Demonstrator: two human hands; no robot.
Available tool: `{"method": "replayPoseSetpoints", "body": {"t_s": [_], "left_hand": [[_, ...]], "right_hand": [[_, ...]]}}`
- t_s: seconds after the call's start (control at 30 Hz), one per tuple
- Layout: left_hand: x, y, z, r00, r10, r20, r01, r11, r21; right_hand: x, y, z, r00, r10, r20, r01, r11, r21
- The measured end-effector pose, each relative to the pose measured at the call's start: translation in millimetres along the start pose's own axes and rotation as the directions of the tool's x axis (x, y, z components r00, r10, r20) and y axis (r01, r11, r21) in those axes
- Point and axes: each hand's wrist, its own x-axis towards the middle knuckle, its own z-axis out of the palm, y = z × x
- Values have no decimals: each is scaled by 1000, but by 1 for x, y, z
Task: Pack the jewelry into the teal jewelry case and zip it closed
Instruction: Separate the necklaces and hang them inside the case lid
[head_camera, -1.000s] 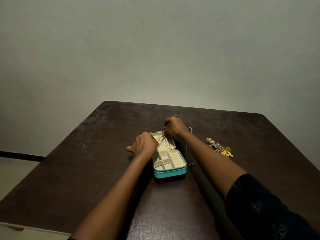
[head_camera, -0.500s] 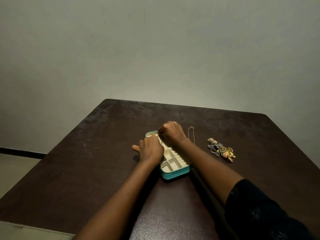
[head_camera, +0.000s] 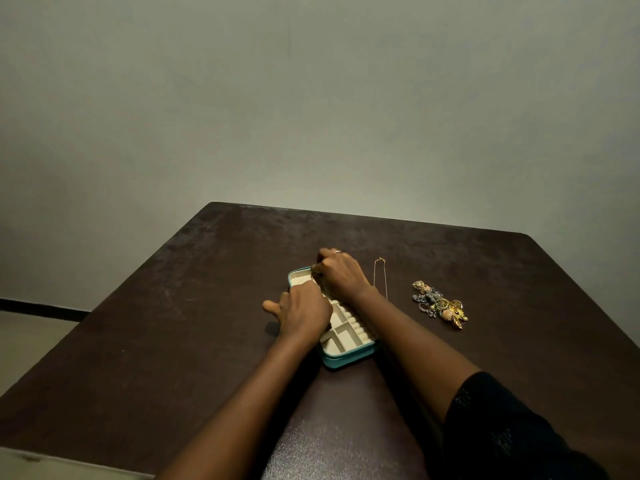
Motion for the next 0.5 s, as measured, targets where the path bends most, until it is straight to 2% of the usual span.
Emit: {"method": "replayPoseSetpoints", "body": {"t_s": [0.13,0.2,0.33,0.5], "left_hand": [[6,-5,-4,1000,1,9,0,993,-115],[10,-8,-8,998,-53,-24,49,987,-153],[23,-16,-13,987,-159,-34,150,970,-194],[36,-30,-8,975,-209,-77,172,928,-331]], "right_hand": [[0,-1,-2,999,10,49,-11,1000,11],[0,0,-2,998,24,52,-26,999,24],[0,-1,-2,1000,17,-20,-15,998,63],[-2,0,1,991,47,-128,-32,992,120]]}}
